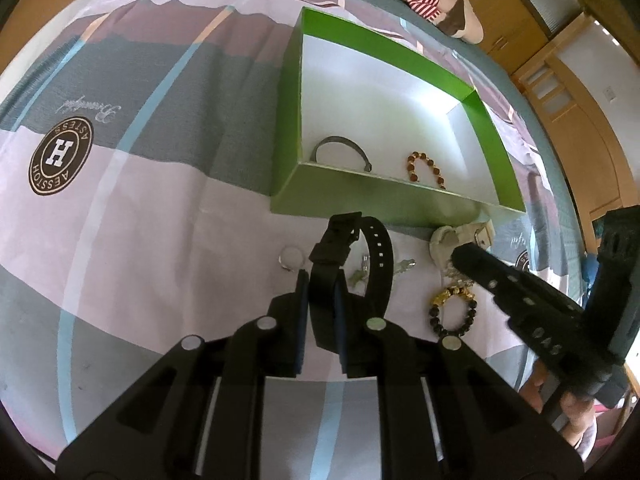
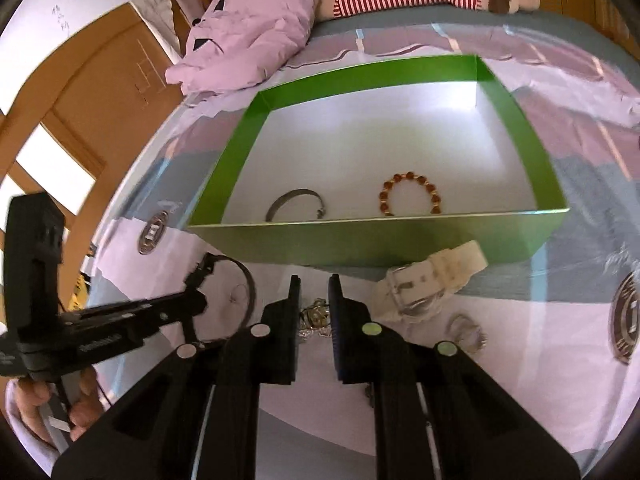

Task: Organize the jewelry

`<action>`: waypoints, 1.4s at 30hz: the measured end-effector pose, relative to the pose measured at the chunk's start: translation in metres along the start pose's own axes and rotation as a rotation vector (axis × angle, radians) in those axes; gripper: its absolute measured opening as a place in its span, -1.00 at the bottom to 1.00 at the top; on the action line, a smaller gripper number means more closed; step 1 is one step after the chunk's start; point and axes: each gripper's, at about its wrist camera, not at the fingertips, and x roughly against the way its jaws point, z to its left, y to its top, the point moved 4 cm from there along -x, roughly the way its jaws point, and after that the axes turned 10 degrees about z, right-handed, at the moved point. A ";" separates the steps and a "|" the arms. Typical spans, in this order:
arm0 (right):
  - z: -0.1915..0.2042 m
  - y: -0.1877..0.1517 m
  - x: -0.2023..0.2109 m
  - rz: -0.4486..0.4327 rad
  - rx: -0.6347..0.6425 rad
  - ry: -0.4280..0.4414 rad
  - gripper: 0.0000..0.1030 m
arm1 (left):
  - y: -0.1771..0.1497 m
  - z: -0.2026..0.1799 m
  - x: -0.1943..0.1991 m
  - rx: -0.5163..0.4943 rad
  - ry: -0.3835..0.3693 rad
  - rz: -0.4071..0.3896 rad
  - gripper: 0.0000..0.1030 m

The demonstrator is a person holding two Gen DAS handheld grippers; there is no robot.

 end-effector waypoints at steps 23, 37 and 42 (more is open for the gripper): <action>-0.032 0.071 0.017 -0.157 -0.034 -0.046 -0.73 | 0.087 -0.032 0.018 -0.060 -0.036 -0.157 -0.76; -0.040 0.022 0.028 0.026 -0.040 -0.032 -0.17 | 0.018 -0.052 0.015 -0.211 0.013 -0.070 -0.50; -0.062 0.003 0.000 0.122 -0.129 -0.039 -0.15 | 0.008 -0.056 -0.042 -0.219 0.010 0.058 -0.41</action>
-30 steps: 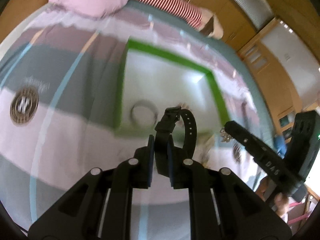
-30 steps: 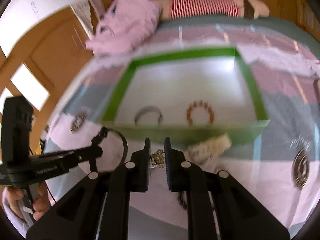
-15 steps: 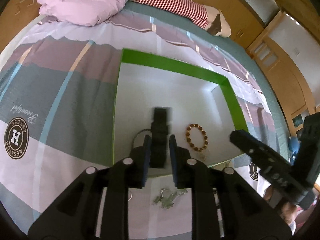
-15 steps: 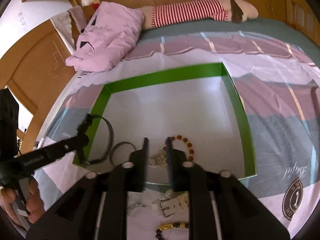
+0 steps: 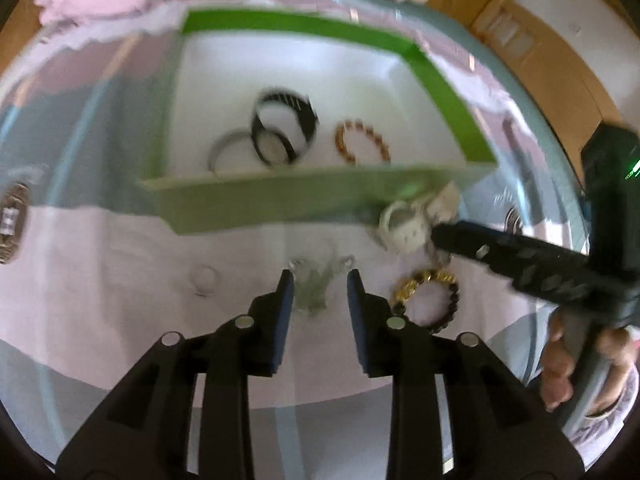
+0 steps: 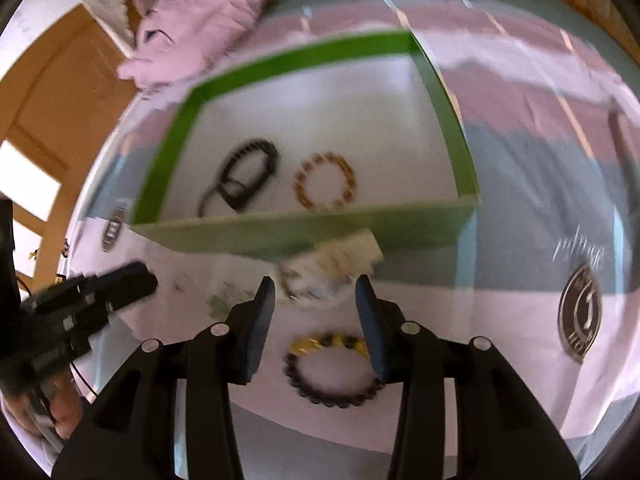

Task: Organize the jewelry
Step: 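Grasp the white watch strap with the right tool while the left tool reaches toward the keychain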

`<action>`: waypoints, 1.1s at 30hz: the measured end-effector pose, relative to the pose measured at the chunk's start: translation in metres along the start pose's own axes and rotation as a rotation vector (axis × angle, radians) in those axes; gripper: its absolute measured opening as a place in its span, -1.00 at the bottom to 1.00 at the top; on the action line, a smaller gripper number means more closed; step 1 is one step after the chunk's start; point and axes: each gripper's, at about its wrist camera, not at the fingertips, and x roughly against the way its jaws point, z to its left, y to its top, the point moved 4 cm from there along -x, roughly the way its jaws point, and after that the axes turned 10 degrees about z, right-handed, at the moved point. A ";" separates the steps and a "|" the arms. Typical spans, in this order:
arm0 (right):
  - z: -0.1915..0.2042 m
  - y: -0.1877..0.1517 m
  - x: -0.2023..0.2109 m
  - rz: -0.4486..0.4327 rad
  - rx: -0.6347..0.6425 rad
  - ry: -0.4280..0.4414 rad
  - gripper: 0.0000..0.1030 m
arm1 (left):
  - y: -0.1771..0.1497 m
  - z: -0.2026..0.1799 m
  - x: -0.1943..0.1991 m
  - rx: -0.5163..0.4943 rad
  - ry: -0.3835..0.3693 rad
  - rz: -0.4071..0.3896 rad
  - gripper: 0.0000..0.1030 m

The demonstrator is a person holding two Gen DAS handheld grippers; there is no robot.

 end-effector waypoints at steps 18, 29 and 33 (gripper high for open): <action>-0.013 -0.044 -0.030 0.168 0.172 -0.255 -0.18 | -0.006 0.007 -0.020 -0.001 0.127 0.042 -0.84; -0.008 -0.037 0.025 0.061 0.161 0.009 -0.82 | -0.003 0.015 0.046 0.012 0.025 -0.045 -0.84; 0.003 -0.034 0.029 0.082 0.181 0.131 -0.82 | 0.000 0.020 0.049 0.036 0.000 -0.038 -0.84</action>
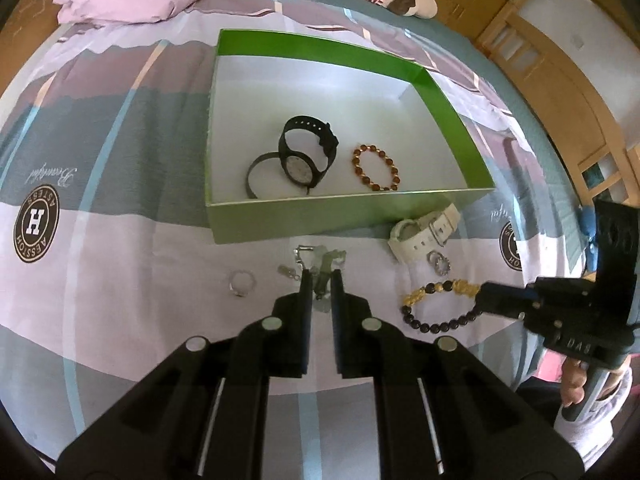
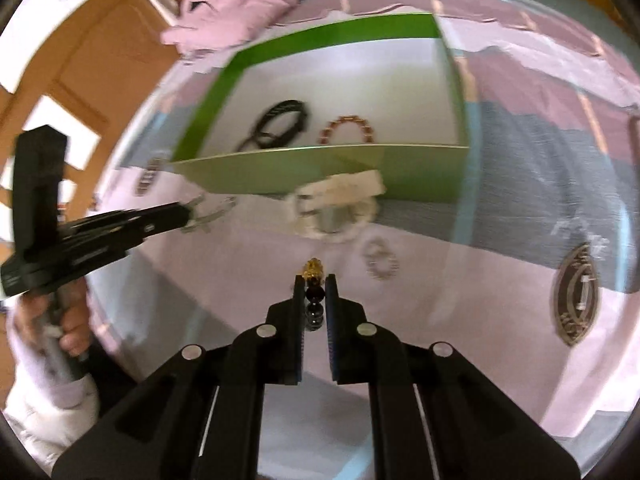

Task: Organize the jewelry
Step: 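Grasp the white watch strap with the right tool while the left tool reaches toward the keychain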

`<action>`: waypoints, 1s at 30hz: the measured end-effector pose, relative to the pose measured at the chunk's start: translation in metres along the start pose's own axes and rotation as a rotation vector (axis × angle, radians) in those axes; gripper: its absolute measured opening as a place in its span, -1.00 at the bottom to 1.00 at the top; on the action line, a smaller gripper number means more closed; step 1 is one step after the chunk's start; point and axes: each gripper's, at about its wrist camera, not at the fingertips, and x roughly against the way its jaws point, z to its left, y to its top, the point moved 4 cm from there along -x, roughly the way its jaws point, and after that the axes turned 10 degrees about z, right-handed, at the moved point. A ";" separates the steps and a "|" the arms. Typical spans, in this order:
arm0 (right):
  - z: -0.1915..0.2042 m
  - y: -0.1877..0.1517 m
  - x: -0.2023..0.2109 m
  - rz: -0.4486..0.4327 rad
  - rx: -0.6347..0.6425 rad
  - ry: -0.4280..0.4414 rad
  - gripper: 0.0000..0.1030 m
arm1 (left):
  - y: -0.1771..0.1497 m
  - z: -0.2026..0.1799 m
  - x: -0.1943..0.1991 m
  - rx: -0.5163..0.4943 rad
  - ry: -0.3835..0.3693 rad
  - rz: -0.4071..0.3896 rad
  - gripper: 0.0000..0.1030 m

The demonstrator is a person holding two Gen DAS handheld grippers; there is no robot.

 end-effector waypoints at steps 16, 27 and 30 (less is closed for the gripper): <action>-0.053 0.012 0.001 -0.084 -0.254 -0.136 -0.39 | -0.008 -0.001 -0.021 -0.002 0.021 0.061 -0.76; -0.029 0.015 -0.045 0.040 -0.221 0.217 -0.38 | -0.009 0.004 -0.026 0.012 0.035 0.070 -0.50; -0.029 0.020 -0.019 -0.077 -0.182 0.109 -0.33 | -0.008 0.008 -0.028 0.028 0.040 0.075 -0.47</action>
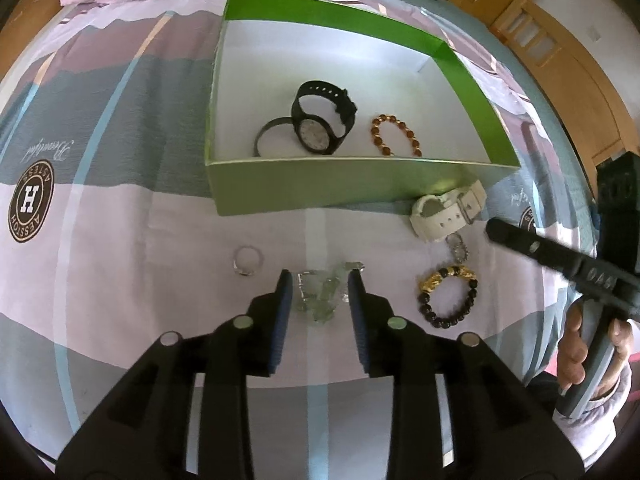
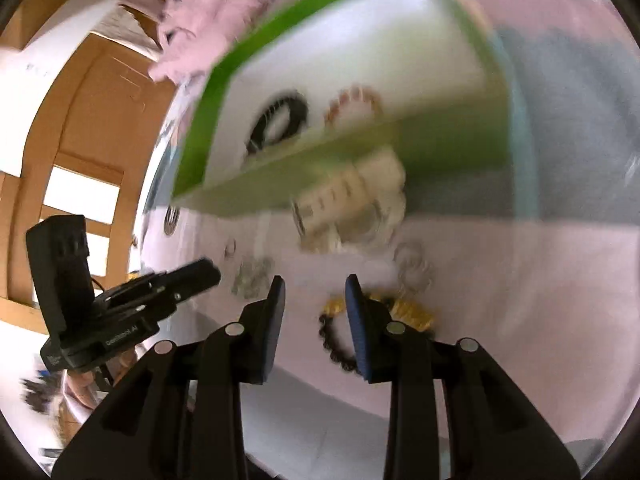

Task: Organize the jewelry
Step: 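Grasp the white watch strap with the right tool while the left tool reaches toward the keychain, then carry the white watch into the box with the right tool while the left drops the keychain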

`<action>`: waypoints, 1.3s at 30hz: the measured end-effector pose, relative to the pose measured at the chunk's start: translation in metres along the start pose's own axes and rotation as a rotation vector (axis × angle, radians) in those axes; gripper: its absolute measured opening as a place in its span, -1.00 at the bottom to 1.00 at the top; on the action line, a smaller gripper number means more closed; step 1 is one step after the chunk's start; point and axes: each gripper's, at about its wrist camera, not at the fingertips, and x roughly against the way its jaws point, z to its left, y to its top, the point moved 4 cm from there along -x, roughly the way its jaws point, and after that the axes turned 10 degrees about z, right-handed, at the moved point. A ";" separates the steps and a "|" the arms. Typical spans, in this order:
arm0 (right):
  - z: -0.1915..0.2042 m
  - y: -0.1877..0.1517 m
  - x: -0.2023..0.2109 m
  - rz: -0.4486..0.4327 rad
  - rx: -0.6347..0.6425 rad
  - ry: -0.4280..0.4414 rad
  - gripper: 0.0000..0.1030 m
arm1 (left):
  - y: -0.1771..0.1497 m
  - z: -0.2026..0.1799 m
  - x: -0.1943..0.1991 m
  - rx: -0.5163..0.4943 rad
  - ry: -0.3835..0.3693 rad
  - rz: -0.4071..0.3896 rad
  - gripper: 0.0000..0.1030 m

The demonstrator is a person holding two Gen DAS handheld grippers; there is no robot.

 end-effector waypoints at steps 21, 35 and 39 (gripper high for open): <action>0.012 0.019 -0.015 -0.050 -0.072 0.071 -0.66 | -0.008 -0.014 -0.035 -0.040 0.059 0.052 -0.61; 0.031 0.015 0.050 -0.218 0.053 0.047 -0.68 | 0.003 -0.010 0.040 -0.041 -0.003 -0.155 -0.71; 0.028 0.016 0.040 -0.185 0.046 0.028 -0.68 | 0.004 -0.008 0.033 -0.019 0.006 -0.120 -0.71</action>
